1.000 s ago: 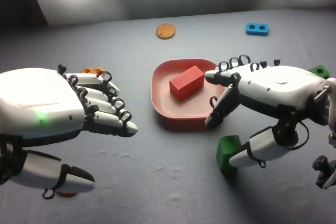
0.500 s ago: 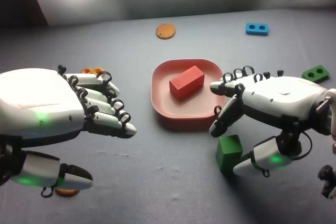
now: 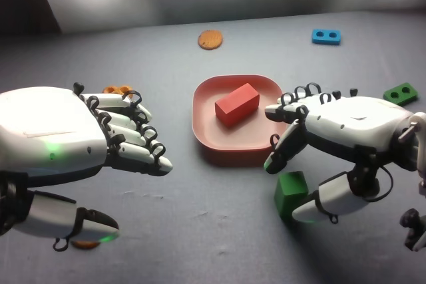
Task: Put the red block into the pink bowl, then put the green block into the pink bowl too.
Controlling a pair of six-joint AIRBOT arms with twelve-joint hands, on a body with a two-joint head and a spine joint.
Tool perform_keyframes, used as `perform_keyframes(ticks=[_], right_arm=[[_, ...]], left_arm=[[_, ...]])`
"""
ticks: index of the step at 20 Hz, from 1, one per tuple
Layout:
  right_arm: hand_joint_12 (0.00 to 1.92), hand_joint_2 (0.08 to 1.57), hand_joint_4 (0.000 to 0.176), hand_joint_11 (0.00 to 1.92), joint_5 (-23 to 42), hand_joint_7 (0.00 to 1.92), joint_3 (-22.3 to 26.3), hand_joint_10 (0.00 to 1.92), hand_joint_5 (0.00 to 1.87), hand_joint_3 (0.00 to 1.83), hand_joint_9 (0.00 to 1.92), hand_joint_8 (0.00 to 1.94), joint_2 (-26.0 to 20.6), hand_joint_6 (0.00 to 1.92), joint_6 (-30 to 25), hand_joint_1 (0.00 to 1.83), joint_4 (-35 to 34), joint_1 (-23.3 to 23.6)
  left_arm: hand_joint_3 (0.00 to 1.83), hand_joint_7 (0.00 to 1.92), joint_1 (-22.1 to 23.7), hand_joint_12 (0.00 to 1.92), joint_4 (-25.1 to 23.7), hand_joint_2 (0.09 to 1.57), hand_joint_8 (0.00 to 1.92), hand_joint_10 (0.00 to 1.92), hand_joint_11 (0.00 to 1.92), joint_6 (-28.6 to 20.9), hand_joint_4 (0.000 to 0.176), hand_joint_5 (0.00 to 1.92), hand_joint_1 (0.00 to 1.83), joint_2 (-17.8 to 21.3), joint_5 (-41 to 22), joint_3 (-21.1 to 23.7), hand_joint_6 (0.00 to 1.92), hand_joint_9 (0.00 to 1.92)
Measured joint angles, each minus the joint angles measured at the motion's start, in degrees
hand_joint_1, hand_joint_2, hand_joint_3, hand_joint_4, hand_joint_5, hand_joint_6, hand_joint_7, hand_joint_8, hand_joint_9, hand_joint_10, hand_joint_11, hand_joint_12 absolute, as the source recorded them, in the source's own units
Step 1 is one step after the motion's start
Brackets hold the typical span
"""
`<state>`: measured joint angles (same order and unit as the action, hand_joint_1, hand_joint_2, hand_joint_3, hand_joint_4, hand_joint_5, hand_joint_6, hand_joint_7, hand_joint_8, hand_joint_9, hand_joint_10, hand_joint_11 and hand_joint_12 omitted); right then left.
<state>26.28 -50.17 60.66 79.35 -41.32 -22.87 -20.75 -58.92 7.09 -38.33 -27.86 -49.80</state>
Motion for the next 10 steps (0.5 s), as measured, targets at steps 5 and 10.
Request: perform_keyframes(ticks=[5, 10], right_arm=[[0.00, 0.82, 0.086, 0.00, 0.00, 0.15, 0.00, 0.00, 0.91, 0.00, 0.00, 0.01, 0.20, 0.01, -0.20, 1.07, 0.11, 0.22], [0.00, 0.82, 0.069, 0.00, 0.00, 0.17, 0.00, 0.00, 0.91, 0.00, 0.00, 0.01, 0.24, 0.01, -0.20, 1.07, 0.17, 0.22]], left_arm=[[0.00, 0.36, 0.42, 0.39, 0.00, 1.24, 0.00, 0.00, 0.00, 0.09, 0.000, 0.39, 0.44, 0.00, 0.15, 0.02, 0.00, 0.28], [0.00, 0.38, 0.42, 0.44, 0.00, 1.23, 0.00, 0.00, 0.00, 0.11, 0.000, 0.40, 0.45, -0.04, 0.24, 0.24, 0.00, 0.30]])
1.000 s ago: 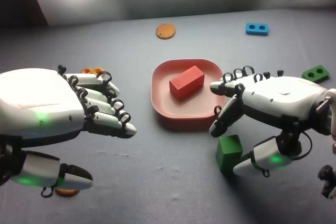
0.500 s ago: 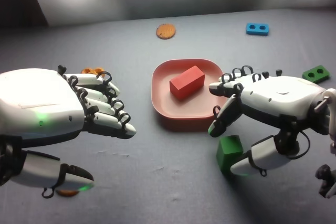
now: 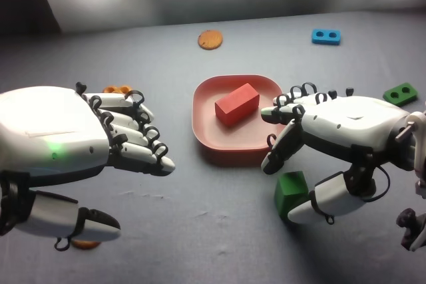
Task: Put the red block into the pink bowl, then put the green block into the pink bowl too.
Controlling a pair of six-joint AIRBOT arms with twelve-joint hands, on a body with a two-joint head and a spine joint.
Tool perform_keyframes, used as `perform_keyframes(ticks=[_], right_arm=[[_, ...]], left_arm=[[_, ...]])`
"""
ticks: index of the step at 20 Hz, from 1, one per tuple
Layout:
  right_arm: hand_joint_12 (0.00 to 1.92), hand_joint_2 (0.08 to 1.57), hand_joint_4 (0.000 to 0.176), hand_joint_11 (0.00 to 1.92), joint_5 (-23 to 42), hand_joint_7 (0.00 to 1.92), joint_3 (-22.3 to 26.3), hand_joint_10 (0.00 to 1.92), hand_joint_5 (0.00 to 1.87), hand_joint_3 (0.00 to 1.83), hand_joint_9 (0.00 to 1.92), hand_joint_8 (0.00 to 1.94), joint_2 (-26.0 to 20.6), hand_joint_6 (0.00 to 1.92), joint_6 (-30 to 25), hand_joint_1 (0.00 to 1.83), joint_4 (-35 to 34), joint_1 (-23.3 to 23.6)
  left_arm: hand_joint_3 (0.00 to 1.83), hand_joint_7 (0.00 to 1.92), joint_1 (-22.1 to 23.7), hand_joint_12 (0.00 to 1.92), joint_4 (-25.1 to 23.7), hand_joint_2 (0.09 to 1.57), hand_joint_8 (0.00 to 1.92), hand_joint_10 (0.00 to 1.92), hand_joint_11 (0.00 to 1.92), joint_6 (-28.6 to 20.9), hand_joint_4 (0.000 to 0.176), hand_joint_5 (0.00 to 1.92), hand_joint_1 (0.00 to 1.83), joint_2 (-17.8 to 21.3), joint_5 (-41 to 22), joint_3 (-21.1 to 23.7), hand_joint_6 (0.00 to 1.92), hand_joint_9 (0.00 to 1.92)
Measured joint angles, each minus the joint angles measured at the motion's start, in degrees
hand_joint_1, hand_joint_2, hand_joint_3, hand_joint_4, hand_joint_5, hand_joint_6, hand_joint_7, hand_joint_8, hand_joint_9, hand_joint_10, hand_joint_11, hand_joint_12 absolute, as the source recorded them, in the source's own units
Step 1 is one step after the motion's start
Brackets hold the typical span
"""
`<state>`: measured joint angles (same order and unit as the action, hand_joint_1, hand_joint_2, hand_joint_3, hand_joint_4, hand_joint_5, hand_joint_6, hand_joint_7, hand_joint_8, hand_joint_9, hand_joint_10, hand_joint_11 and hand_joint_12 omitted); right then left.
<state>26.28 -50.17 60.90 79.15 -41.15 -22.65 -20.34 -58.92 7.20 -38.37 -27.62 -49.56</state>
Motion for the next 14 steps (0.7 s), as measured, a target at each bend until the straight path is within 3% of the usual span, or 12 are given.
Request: perform_keyframes(ticks=[1, 2, 3, 5, 6, 7, 8, 9, 10, 11, 13, 14], right_arm=[[0.00, 0.82, 0.069, 0.00, -0.02, 0.17, 0.00, 0.00, 0.91, 0.00, 0.00, 0.01, 0.00, 0.01, 0.00, 1.07, -0.02, 0.00], [0.00, 0.82, 0.081, 0.00, 0.00, 0.17, 0.00, 0.00, 0.92, 0.00, 0.00, 0.01, 0.00, 0.01, 0.02, 1.07, -0.02, 0.00], [0.00, 0.82, 0.049, 0.00, 0.00, 0.20, 0.00, 0.00, 0.93, 0.00, 0.00, 0.02, 0.00, 0.02, 0.00, 1.10, -0.02, 0.00], [0.00, 0.85, 0.055, 0.00, -0.02, 0.20, 0.00, 0.00, 0.96, 0.01, 0.00, 0.01, 0.00, 0.03, 0.02, 1.06, -0.02, 0.00], [0.00, 0.86, 0.066, 0.00, -0.02, 0.26, 0.00, 0.00, 1.05, 0.01, 0.00, 0.01, 0.00, 0.04, 0.00, 1.05, -0.02, 0.00], [0.00, 0.86, 0.042, 0.00, -0.02, 0.30, 0.00, 0.00, 1.13, 0.00, 0.00, 0.01, 0.00, 0.03, 0.02, 1.08, -0.02, 0.00], [0.00, 0.86, 0.042, 0.00, -0.02, 0.30, 0.00, 0.00, 1.13, 0.00, 0.00, 0.01, 0.00, 0.03, 0.02, 1.08, -0.02, 0.00], [0.00, 0.96, 0.171, 0.00, -0.02, 0.18, 0.00, 0.00, 1.34, 0.01, 0.00, 0.00, 0.00, 0.31, -0.02, 1.11, -0.02, 0.00], [0.00, 0.96, 0.171, 0.00, -0.04, 0.18, 0.00, 0.00, 1.34, 0.01, 0.00, 0.00, 0.00, 0.31, 0.04, 1.11, 0.02, 0.00], [0.00, 0.97, 0.176, 0.00, -0.07, 0.16, 0.00, 0.00, 1.35, 0.01, 0.00, 0.00, 0.00, 0.33, 0.00, 1.11, -0.02, 0.00], [0.00, 1.01, 0.171, 0.00, -0.07, 0.15, 0.00, 0.00, 1.23, 0.01, 0.00, 0.01, 0.00, 0.56, 0.00, 1.09, 0.00, 0.00], [0.00, 1.02, 0.135, 0.00, -0.07, 0.16, 0.00, 0.00, 1.20, 0.00, 0.00, 0.01, 0.00, 0.63, 0.00, 1.10, 0.00, 0.00]], left_arm=[[0.00, 0.38, 0.00, 0.44, 0.00, 1.23, 0.00, 0.00, 0.00, 0.00, 0.000, 0.40, 0.45, 0.00, 0.02, 0.00, 0.00, 0.30], [0.00, 0.38, 0.00, 0.43, -0.02, 1.25, 0.00, 0.00, 0.00, 0.00, 0.000, 0.40, 0.38, 0.00, 0.07, 0.00, 0.01, 0.30], [0.00, 0.38, 0.00, 0.45, -0.02, 1.24, 0.00, 0.00, 0.00, 0.00, 0.000, 0.40, 0.40, 0.00, 0.04, 0.00, 0.00, 0.30], [0.00, 0.37, 0.00, 0.46, 0.00, 1.24, 0.00, 0.00, 0.00, 0.00, 0.000, 0.40, 0.41, 0.00, 0.09, 0.00, 0.01, 0.30], [0.00, 0.34, 0.00, 0.37, 0.00, 1.24, 0.00, 0.00, 0.00, 0.00, 0.000, 0.37, 0.45, 0.00, 0.09, 0.00, 0.00, 0.27], [0.00, 0.36, 0.00, 0.41, -0.02, 1.23, 0.00, 0.00, 0.00, 0.00, 0.000, 0.39, 0.46, 0.00, 0.11, 0.00, 0.00, 0.29], [0.00, 0.36, 0.00, 0.41, 0.00, 1.23, 0.00, 0.00, 0.00, 0.00, 0.000, 0.39, 0.46, 0.00, 0.09, 0.00, 0.00, 0.29], [0.00, 0.36, 0.00, 0.46, 0.00, 1.23, 0.00, 0.00, 0.00, 0.00, 0.000, 0.36, 0.43, 0.00, 0.09, 0.00, 0.00, 0.30], [0.00, 0.36, 0.00, 0.46, 0.00, 1.23, 0.00, 0.00, 0.00, 0.00, 0.000, 0.36, 0.43, 0.00, 0.09, 0.00, 0.00, 0.30], [0.01, 0.34, 0.00, 0.42, -0.02, 1.26, 0.00, 0.00, 0.00, 0.00, 0.000, 0.36, 0.31, 0.00, 0.11, 0.00, 0.00, 0.28], [0.00, 0.38, 0.00, 0.51, 0.00, 1.25, 0.00, 0.00, 0.00, 0.00, 0.000, 0.40, 0.35, 0.00, 0.11, 0.07, 0.00, 0.31], [0.00, 0.37, 0.00, 0.46, -0.02, 1.25, 0.00, 0.00, 0.00, 0.00, 0.000, 0.38, 0.40, 0.00, 0.11, 0.07, 0.00, 0.30]])
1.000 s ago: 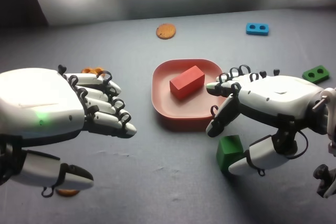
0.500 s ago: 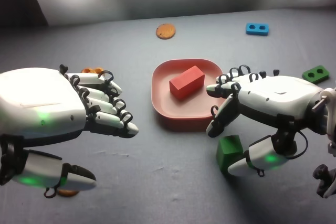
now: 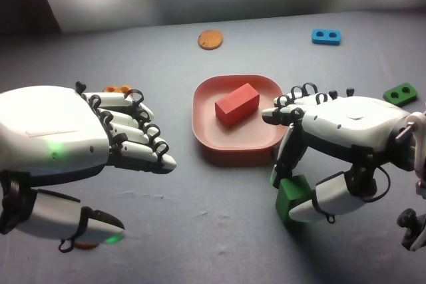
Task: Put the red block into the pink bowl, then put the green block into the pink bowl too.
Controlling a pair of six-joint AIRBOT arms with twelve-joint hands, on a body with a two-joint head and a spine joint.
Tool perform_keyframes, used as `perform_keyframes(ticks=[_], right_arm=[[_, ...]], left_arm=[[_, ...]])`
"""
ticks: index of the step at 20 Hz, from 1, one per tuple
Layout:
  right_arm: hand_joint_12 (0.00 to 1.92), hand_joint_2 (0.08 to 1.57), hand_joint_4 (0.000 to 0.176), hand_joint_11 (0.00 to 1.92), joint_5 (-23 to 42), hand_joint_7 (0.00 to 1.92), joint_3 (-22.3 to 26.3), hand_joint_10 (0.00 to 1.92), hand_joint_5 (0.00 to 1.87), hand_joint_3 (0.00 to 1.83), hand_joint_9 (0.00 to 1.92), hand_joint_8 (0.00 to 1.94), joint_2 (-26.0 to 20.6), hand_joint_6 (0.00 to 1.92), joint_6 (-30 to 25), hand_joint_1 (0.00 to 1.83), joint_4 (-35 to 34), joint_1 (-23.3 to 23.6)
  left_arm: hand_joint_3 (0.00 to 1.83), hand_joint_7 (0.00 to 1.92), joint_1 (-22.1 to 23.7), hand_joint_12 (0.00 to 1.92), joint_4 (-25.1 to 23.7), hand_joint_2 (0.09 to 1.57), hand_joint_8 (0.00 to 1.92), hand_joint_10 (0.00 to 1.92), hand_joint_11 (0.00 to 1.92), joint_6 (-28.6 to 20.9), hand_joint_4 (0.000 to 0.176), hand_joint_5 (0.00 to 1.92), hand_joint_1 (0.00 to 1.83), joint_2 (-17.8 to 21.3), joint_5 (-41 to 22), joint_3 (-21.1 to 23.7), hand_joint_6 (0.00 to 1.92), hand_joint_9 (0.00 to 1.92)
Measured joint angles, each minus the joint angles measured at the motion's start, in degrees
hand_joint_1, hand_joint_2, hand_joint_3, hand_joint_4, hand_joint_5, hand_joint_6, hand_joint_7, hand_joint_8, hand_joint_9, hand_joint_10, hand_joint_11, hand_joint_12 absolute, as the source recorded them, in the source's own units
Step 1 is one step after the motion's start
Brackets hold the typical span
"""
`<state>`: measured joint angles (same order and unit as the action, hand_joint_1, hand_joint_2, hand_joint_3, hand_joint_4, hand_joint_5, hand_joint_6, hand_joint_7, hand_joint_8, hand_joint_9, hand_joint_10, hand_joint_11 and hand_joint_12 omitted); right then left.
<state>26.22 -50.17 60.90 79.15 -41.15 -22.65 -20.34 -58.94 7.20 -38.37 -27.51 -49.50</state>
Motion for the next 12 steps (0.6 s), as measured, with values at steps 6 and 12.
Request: perform_keyframes(ticks=[6, 12], right_arm=[[0.00, 1.00, 0.095, 0.00, -0.39, 0.21, 0.00, 0.00, 1.26, 0.00, 0.00, 0.00, 0.00, 0.53, -0.02, 1.12, 4.20, 0.55], [0.00, 1.00, 0.095, 0.00, 1.36, 0.24, -0.20, 0.00, 1.27, 0.00, 0.00, 0.00, -0.13, 0.50, -0.04, 1.12, 9.88, 4.61]], left_arm=[[0.00, 0.37, 0.00, 0.41, 0.00, 1.24, 0.00, 0.01, 0.00, 0.00, 0.000, 0.39, 0.39, 0.00, 0.02, 0.00, 0.00, 0.30], [0.00, 0.36, 0.00, 0.34, -0.02, 1.27, 0.00, 0.01, 0.00, 0.02, 0.000, 0.39, 0.29, 0.00, 0.02, 0.00, 0.00, 0.28]])
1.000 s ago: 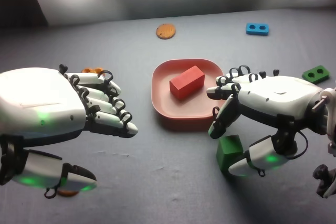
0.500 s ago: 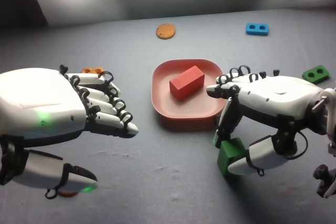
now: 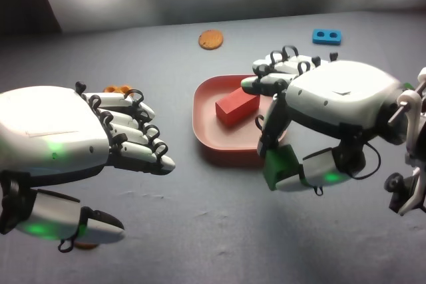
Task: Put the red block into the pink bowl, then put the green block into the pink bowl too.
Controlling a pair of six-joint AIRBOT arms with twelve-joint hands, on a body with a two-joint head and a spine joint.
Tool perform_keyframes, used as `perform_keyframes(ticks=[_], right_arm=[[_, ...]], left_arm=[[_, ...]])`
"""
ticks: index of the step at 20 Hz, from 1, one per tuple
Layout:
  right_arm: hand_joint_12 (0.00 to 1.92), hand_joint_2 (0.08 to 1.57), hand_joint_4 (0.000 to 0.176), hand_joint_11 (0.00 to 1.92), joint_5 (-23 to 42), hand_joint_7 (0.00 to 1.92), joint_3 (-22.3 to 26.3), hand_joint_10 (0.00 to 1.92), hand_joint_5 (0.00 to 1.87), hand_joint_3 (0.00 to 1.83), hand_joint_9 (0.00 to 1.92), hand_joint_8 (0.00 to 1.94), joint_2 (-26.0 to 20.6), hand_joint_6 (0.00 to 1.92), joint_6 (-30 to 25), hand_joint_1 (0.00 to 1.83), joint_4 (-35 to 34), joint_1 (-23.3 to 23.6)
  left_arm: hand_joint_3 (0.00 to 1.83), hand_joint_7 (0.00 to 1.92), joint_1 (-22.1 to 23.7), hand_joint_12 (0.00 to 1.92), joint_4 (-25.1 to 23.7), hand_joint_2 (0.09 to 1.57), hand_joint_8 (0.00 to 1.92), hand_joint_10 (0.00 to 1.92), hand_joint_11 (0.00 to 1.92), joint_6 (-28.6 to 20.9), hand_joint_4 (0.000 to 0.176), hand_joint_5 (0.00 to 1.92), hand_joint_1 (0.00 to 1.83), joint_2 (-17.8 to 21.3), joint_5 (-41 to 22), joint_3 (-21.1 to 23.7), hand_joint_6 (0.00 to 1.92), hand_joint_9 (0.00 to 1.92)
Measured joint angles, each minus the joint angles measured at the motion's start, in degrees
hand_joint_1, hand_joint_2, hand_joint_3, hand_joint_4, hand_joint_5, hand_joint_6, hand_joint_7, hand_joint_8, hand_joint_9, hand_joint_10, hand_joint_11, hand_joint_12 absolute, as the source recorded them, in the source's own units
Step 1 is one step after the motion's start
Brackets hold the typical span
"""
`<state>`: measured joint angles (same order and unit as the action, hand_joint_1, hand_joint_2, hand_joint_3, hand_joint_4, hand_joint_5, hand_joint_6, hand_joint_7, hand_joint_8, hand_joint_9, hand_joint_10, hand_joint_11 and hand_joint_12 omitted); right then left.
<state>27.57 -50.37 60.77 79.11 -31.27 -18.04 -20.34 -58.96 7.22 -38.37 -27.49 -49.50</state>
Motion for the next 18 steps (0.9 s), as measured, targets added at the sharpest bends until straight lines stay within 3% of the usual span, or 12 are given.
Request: perform_keyframes(ticks=[1, 3, 6, 7, 8, 9, 12, 14, 15, 16, 17, 18], right_arm=[[0.00, 0.99, 0.137, 0.00, 0.07, 0.28, -0.46, 0.01, 1.27, 0.00, 0.03, 0.01, 0.02, 0.50, 0.02, 1.11, 0.46, 0.59], [0.00, 0.99, 0.173, 0.00, 0.61, 0.27, -1.88, 0.00, 1.28, 0.00, 0.02, 0.00, 0.15, 0.47, 0.04, 1.11, 0.87, 1.03], [0.00, 0.98, 0.175, 0.00, 0.90, 0.32, -4.92, 0.01, 1.31, 0.00, 0.05, 0.01, 1.16, 0.43, 0.07, 1.11, 0.42, 1.68], [0.00, 0.99, 0.133, 0.00, 0.92, 0.28, -6.49, 0.00, 1.28, 0.00, 0.03, 0.00, 2.29, 0.48, 0.07, 1.12, 0.39, 1.79], [0.00, 0.99, 0.123, 0.00, 0.87, 0.27, -7.43, 0.00, 1.27, 0.00, 0.02, 0.00, 3.08, 0.49, 0.07, 1.12, 0.37, 1.79], [0.00, 0.99, 0.151, 0.00, 0.85, 0.30, -8.00, 0.01, 1.29, 0.00, 0.05, 0.01, 3.63, 0.47, 0.07, 1.11, 0.17, 1.79], [0.00, 0.99, 0.114, 0.00, 0.79, 0.33, -9.84, 0.00, 1.30, 0.00, 0.06, 0.01, 5.40, 0.45, 0.02, 1.12, 0.09, 1.84], [0.00, 0.99, 0.170, 0.00, 0.76, 0.31, -11.32, 0.00, 1.28, 0.00, 0.04, 0.00, 6.60, 0.49, -0.04, 1.11, -0.44, 1.84], [0.00, 0.99, 0.175, 0.00, 0.57, 0.31, -11.96, 0.00, 1.28, 0.00, 0.03, 0.00, 7.10, 0.47, -0.17, 1.11, -0.76, 2.27], [0.00, 0.99, 0.143, 0.00, 0.70, 0.32, -12.68, 0.00, 1.30, 0.00, 0.02, 0.00, 7.74, 0.45, -0.15, 1.12, -0.87, 2.73], [0.00, 0.98, 0.168, 0.00, 0.85, 0.31, -13.57, 0.00, 1.30, 0.00, 0.01, 0.00, 8.66, 0.44, -0.15, 1.11, -0.92, 3.43], [0.00, 0.98, 0.158, 0.00, 1.11, 0.31, -14.23, 0.00, 1.30, 0.00, 0.01, 0.00, 9.51, 0.44, -0.22, 1.11, -1.16, 3.89]], left_arm=[[0.00, 0.37, 0.00, 0.41, 0.02, 1.25, 0.00, 0.00, 0.00, 0.00, 0.000, 0.39, 0.36, 0.00, 0.02, 0.00, 0.00, 0.29], [0.00, 0.40, 0.00, 0.49, 0.02, 1.24, 0.01, 0.01, 0.00, -0.02, 0.000, 0.42, 0.38, 0.00, -0.02, 0.00, 0.01, 0.33], [0.01, 0.35, 0.00, 0.42, -0.02, 1.26, 0.00, 0.00, 0.00, 0.00, 0.000, 0.37, 0.32, 0.00, 0.13, 0.00, 0.00, 0.28], [0.00, 0.37, 0.00, 0.44, -0.02, 1.26, 0.01, 0.01, 0.00, 0.00, 0.000, 0.38, 0.32, 0.00, 0.13, 0.00, 0.01, 0.30], [0.00, 0.37, 0.00, 0.47, -0.02, 1.25, 0.00, 0.01, 0.00, 0.00, 0.000, 0.38, 0.34, 0.00, 0.09, 0.00, 0.00, 0.30], [0.00, 0.37, 0.00, 0.46, 0.00, 1.26, 0.00, 0.00, 0.00, 0.00, 0.000, 0.38, 0.35, 0.00, 0.07, 0.00, 0.00, 0.30], [0.00, 0.38, 0.00, 0.44, -0.02, 1.25, 0.00, 0.00, 0.00, 0.00, 0.000, 0.39, 0.37, 0.00, 0.48, 0.00, 0.00, 0.30], [0.00, 0.41, 0.00, 0.50, -0.02, 1.24, 0.01, 0.01, 0.00, 0.00, 0.000, 0.42, 0.41, 0.00, 0.46, 0.00, 0.01, 0.33], [0.00, 0.41, 0.00, 0.53, -0.02, 1.24, 0.00, 0.00, 0.00, 0.00, 0.000, 0.42, 0.41, 0.00, 0.48, 0.00, 0.00, 0.33], [0.00, 0.39, 0.00, 0.50, -0.02, 1.24, 0.00, 0.00, 0.00, 0.00, 0.000, 0.41, 0.40, 0.00, 0.52, 0.00, 0.00, 0.32], [0.00, 0.38, 0.00, 0.46, -0.02, 1.24, 0.00, 0.00, 0.00, 0.00, 0.000, 0.40, 0.38, 0.00, 0.50, 0.00, 0.00, 0.30], [0.00, 0.38, 0.00, 0.45, -0.04, 1.25, 0.00, 0.00, 0.00, 0.00, 0.000, 0.40, 0.37, 0.00, 0.52, 0.00, 0.00, 0.30]])
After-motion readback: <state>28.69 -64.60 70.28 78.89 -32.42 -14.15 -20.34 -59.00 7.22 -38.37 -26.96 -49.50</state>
